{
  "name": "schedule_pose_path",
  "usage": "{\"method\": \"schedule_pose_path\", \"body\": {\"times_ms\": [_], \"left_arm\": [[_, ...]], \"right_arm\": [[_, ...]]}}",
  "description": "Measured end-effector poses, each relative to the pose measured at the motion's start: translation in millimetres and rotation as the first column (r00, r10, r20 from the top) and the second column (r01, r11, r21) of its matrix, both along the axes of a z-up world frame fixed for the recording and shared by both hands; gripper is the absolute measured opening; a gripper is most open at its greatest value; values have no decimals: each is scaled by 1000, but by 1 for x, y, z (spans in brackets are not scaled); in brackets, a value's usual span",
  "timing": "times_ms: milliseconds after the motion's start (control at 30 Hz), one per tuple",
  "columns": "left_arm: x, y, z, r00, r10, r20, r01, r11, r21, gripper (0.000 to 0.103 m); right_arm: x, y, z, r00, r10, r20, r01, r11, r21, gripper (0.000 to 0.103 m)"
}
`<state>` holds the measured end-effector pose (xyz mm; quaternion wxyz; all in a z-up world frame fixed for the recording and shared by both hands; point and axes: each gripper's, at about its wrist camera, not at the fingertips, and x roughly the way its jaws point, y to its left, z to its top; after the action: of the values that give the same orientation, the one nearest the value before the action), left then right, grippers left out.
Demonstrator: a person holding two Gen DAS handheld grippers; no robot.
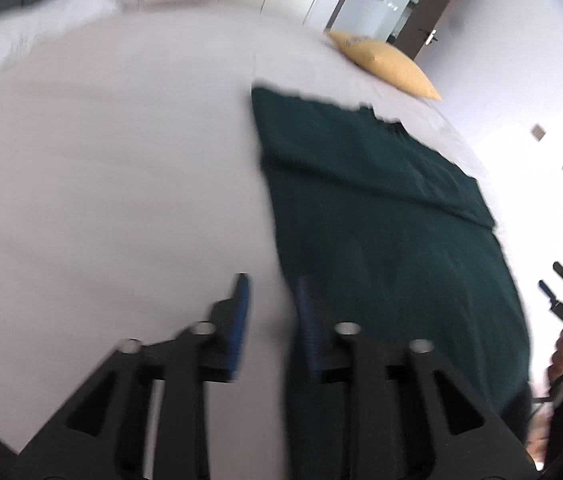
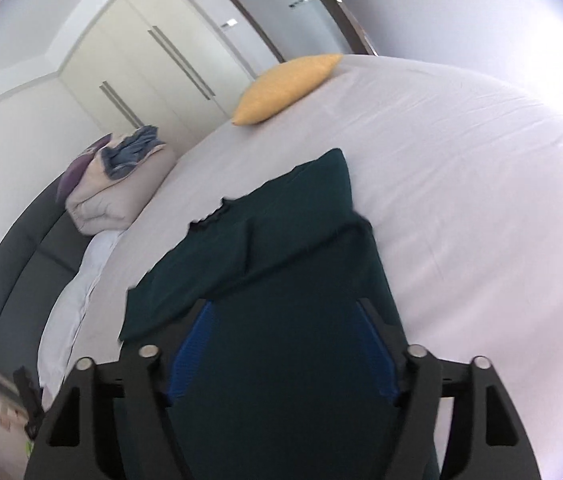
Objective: Fold small clothes
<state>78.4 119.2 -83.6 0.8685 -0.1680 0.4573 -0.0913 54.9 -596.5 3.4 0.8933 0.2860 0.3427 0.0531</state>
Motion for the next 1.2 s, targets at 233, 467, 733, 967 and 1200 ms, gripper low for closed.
{"method": "schedule_pose_path", "body": {"times_ms": [233, 467, 733, 967, 1200], "left_arm": [[-61, 7, -8, 997, -65, -43, 53, 967, -248, 69], [-81, 0, -34, 978, -142, -151, 87, 942, -325, 69], [-72, -5, -49, 965, -226, -136, 156, 904, -398, 67], [-61, -6, -57, 950, -266, -164, 177, 889, -422, 53], [-58, -6, -68, 920, -317, -231, 174, 858, -483, 33]], "right_arm": [[-72, 3, 7, 999, 25, 46, -25, 1000, -13, 89], [-91, 2, -1, 1000, 23, 13, -23, 1000, 21, 89], [-95, 6, -9, 998, 67, 5, -67, 996, 60, 88], [-106, -3, -14, 998, 69, -1, -69, 993, 93, 88], [-111, -13, -22, 998, 61, -24, -58, 990, 128, 85]]}}
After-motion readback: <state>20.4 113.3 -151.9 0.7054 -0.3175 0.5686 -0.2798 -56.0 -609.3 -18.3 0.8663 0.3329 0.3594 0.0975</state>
